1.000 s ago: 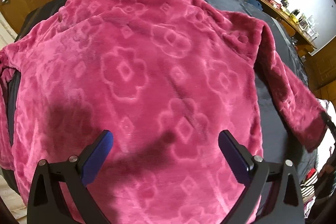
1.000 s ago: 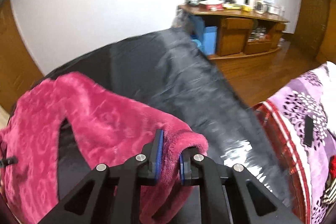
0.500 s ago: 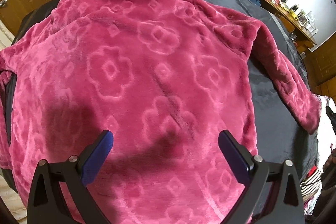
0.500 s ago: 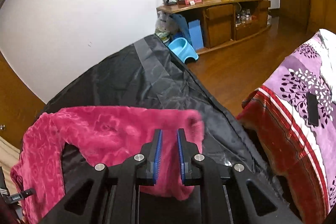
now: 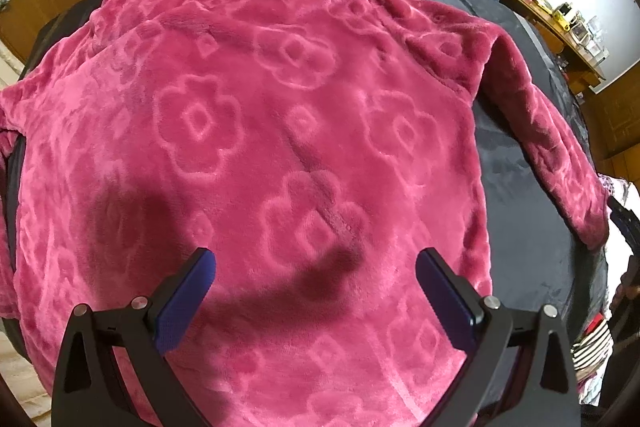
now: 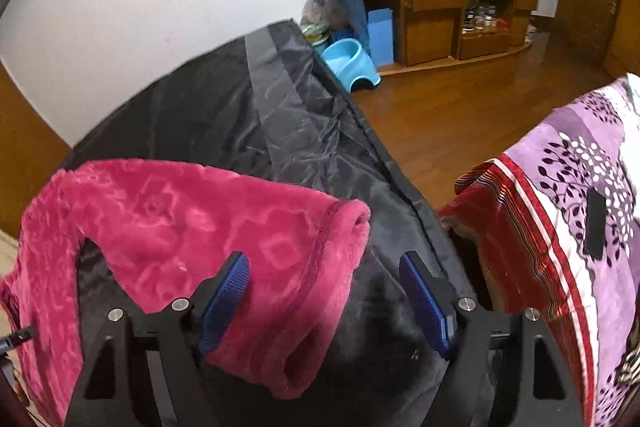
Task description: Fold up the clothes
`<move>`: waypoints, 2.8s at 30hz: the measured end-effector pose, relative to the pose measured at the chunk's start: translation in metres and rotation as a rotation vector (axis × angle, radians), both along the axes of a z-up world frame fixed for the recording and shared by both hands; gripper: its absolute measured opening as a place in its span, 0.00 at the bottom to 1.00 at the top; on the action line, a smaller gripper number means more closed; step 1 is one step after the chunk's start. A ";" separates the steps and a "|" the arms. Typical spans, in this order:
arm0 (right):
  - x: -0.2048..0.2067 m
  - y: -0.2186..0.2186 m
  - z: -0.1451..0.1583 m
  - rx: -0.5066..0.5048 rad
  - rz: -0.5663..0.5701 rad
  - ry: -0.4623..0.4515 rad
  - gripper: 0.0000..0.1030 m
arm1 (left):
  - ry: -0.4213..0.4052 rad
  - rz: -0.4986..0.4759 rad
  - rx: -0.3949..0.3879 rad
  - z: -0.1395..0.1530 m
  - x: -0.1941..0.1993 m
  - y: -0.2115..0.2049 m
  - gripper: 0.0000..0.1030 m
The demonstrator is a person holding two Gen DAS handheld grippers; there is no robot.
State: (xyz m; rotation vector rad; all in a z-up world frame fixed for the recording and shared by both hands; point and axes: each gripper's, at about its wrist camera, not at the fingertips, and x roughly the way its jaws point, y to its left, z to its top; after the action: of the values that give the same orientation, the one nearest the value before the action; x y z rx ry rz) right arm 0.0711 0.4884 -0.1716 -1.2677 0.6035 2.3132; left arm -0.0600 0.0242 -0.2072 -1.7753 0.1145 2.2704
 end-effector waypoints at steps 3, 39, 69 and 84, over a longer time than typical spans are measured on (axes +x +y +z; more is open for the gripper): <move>-0.009 0.007 -0.006 0.008 0.022 0.007 0.77 | -0.003 0.006 -0.010 0.000 0.001 -0.001 0.98; -0.034 0.003 0.017 0.115 0.059 0.086 0.18 | -0.027 0.008 -0.040 0.000 -0.018 0.020 0.98; -0.103 -0.053 0.150 -0.186 0.140 0.411 0.17 | -0.041 0.115 0.090 0.017 -0.051 -0.049 0.98; -0.181 -0.278 0.129 -0.456 0.499 0.372 0.17 | -0.036 0.092 0.182 0.039 -0.045 -0.121 0.98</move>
State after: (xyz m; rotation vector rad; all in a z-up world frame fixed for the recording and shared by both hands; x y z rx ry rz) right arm -0.1098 0.2104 -0.0428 -1.2943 1.0935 2.9833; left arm -0.1052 -0.0963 -0.1683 -1.7581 -0.1786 2.2290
